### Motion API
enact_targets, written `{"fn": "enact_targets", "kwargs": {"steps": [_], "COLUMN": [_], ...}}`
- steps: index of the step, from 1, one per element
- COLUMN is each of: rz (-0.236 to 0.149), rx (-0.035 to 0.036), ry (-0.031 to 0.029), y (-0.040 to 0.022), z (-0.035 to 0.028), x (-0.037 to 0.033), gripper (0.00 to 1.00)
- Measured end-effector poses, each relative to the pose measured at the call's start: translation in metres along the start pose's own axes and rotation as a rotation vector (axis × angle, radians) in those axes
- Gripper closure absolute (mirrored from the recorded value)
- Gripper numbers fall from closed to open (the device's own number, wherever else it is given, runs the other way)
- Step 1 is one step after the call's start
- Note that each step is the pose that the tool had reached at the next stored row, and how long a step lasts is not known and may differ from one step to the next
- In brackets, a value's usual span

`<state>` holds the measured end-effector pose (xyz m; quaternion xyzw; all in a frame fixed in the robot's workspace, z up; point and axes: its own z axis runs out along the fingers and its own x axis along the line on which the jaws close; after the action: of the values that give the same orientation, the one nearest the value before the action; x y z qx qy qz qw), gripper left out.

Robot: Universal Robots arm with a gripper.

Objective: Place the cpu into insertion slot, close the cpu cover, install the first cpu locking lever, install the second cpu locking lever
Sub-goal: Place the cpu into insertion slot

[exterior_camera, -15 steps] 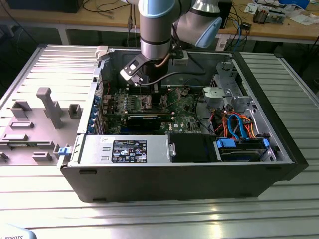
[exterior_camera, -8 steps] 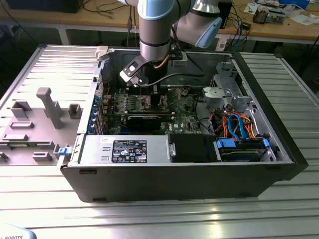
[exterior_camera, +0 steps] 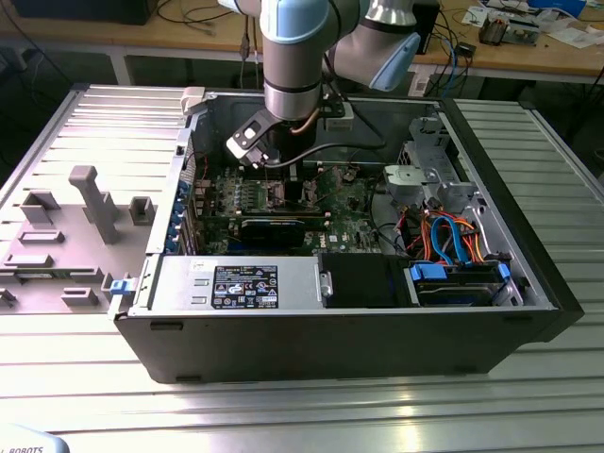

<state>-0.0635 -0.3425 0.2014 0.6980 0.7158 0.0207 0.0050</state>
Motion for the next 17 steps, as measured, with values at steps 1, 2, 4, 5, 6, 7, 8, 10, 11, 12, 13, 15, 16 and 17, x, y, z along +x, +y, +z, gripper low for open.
{"fn": "enact_targets", "kwargs": {"steps": [1, 2, 4, 5, 6, 7, 8, 10, 11, 12, 13, 15, 16, 17], "rz": [0.0, 0.0, 0.0, 0.0, 0.0, 0.001, 0.003, 0.005, 0.005, 0.005, 0.005, 0.006, 0.006, 0.006], "rx": [0.0, 0.0001, 0.0, -0.0001, 0.0, 0.0001, 0.0002, 0.0001, 0.0001, 0.0, 0.0, -0.0001, -0.0001, -0.0001], "ry": [-0.0001, -0.0002, 0.0001, 0.0003, 0.0, -0.0002, -0.0003, -0.0004, -0.0003, -0.0003, -0.0002, -0.0002, -0.0001, -0.0001], "y": [-0.0001, -0.0003, -0.001, -0.001, -0.0011, -0.0012, -0.0012, -0.0012, -0.0012, -0.0012, -0.0012, -0.0012, -0.0012, -0.0012], "z": [0.0006, 0.0008, 0.0013, 0.0019, 0.0023, 0.0029, 0.0035, 0.0041, 0.0042, 0.0042, 0.0042, 0.0042, 0.0043, 0.0043], "x": [0.0001, 0.0001, 0.0001, 0.0003, 0.0004, 0.0006, 0.0007, 0.0008, 0.0008, 0.0008, 0.0008, 0.0008, 0.0008, 0.0008], "gripper": [0.46, 0.46, 0.46, 0.46, 0.46, 0.46, 0.46, 0.46, 0.46, 0.46, 0.46, 0.46, 0.46, 0.46]}}
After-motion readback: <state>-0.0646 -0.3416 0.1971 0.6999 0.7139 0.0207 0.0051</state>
